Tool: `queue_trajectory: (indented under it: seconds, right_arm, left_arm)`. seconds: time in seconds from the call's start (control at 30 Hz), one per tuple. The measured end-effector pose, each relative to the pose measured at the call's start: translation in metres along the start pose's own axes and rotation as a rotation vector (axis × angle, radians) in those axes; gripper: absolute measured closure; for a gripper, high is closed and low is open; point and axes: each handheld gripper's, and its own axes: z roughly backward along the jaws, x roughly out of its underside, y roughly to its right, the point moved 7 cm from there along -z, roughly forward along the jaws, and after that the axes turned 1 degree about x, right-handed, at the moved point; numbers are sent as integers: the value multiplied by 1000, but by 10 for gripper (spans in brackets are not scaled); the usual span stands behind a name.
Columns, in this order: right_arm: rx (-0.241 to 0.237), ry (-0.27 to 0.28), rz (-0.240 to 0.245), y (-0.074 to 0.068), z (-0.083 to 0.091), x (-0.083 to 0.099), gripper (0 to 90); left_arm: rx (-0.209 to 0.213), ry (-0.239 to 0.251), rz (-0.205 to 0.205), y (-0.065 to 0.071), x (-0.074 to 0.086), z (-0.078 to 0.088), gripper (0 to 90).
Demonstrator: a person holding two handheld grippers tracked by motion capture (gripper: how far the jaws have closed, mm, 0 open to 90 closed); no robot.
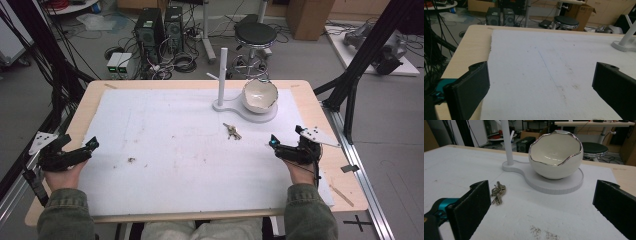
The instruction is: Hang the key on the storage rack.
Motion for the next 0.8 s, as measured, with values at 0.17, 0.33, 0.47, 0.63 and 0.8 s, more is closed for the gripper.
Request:
queue_trajectory:
  seconds: [0.17,0.33,0.47,0.63,0.8]
  right_arm:
    - [-2,0,0,0,1,0,6]
    - [-8,-5,-2,-1,0,0,5]
    - [-21,-9,-4,-3,0,1,5]
    - [-40,-18,19,-8,-2,2,6]
    - [-55,-29,36,-11,-5,3,6]
  left_arm:
    - [10,-11,-13,5,1,-2,17]
    - [38,-30,-24,13,3,-8,17]
    - [38,-38,-31,13,4,-9,17]
    - [45,-54,-40,15,6,-11,17]
    - [47,-61,-47,16,7,-12,17]
